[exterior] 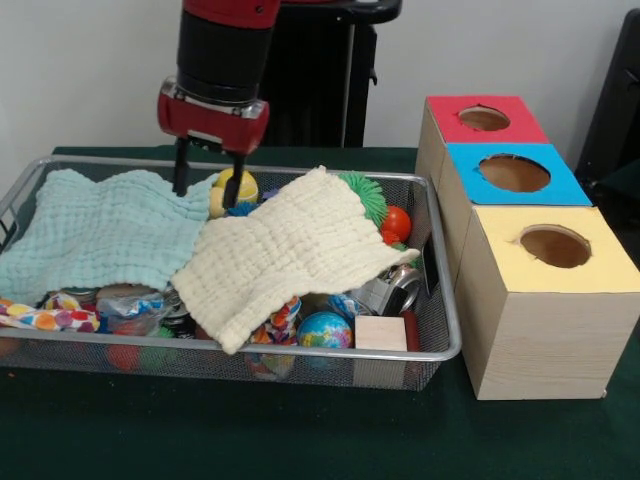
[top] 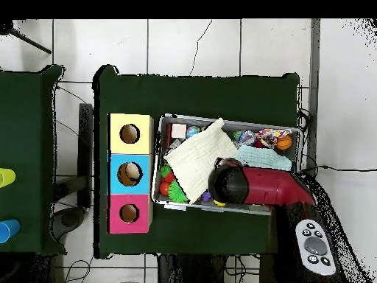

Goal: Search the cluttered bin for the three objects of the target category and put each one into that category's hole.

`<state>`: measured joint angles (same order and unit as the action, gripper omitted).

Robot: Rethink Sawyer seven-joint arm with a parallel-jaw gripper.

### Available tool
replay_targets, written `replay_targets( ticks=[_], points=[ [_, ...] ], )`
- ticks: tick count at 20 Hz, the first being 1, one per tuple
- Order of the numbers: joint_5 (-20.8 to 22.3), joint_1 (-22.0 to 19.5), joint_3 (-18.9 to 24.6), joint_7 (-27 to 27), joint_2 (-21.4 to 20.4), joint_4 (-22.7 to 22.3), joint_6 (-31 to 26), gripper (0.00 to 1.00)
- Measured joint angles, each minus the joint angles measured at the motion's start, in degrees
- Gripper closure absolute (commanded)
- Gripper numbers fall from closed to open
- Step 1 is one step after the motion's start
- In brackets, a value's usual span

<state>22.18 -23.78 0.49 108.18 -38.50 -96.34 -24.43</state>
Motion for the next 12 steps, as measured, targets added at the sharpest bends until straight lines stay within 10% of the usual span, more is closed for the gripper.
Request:
replay_targets(
  ticks=[12],
  points=[
    [3.9,-0.2,-7.1,0.0,6.5,2.8,4.0,0.00]
  ],
)
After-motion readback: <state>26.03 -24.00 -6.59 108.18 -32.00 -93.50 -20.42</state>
